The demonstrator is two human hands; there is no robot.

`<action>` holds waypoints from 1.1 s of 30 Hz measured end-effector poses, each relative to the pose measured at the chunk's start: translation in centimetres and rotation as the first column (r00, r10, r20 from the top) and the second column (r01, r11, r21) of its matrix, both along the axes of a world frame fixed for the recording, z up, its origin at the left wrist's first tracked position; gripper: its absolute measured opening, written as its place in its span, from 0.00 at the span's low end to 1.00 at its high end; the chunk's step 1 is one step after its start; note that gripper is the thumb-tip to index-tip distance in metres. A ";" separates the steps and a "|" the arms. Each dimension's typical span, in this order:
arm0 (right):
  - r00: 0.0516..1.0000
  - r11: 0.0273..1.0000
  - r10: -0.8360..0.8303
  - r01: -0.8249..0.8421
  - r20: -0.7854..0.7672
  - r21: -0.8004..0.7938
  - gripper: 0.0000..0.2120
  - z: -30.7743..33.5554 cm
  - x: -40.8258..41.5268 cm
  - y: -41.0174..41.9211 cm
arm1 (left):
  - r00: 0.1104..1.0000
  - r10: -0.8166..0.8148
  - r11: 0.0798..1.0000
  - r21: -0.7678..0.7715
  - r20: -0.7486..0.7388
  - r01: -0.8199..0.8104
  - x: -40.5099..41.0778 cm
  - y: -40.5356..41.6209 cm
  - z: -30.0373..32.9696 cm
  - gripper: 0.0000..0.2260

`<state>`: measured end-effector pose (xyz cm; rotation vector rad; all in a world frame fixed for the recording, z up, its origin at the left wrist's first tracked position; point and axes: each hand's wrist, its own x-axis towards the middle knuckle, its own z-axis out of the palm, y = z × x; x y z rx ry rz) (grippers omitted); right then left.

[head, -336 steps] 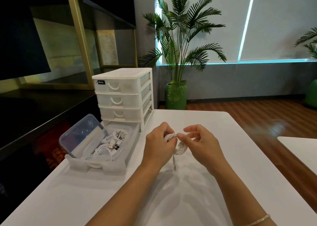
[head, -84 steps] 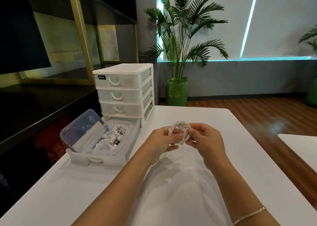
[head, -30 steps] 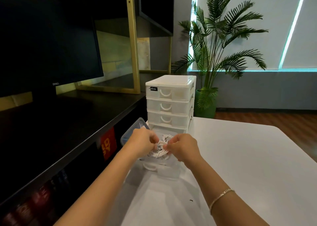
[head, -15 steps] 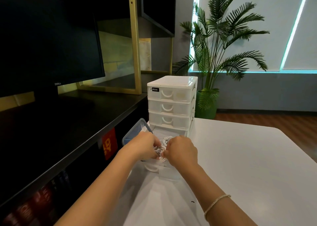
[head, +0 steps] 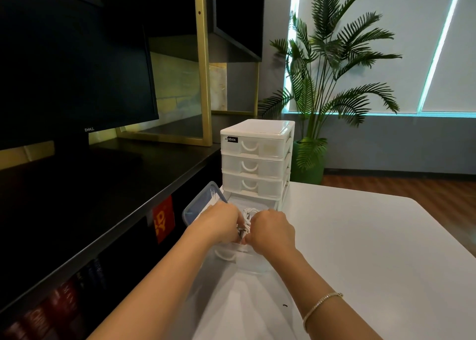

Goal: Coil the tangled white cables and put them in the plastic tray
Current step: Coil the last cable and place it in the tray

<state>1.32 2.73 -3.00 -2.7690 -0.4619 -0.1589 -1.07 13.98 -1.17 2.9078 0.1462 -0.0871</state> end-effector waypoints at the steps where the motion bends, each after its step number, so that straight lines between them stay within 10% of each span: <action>1: 1.000 1.000 -0.007 0.007 -0.005 0.014 0.10 0.1 0.0 0.0 | 1.000 0.013 1.000 -0.015 0.005 -0.013 -0.1 0.1 0.1 0.14; 10: 0.991 0.970 -0.061 0.086 -0.117 0.226 0.12 0.8 0.8 -1.5 | 0.921 0.250 0.968 -0.060 0.300 -0.243 -0.1 2.4 2.3 0.19; 17: 0.980 0.932 -0.083 0.141 -0.182 0.333 0.11 1.2 1.2 -2.5 | 0.864 0.480 0.876 -0.125 0.153 -0.465 -0.3 3.1 1.8 0.23; 33: 0.949 0.839 -0.058 0.214 -0.310 0.500 0.07 1.0 1.5 -4.2 | 0.813 0.256 0.958 -0.249 0.523 -0.141 -1.0 -3.7 0.9 0.11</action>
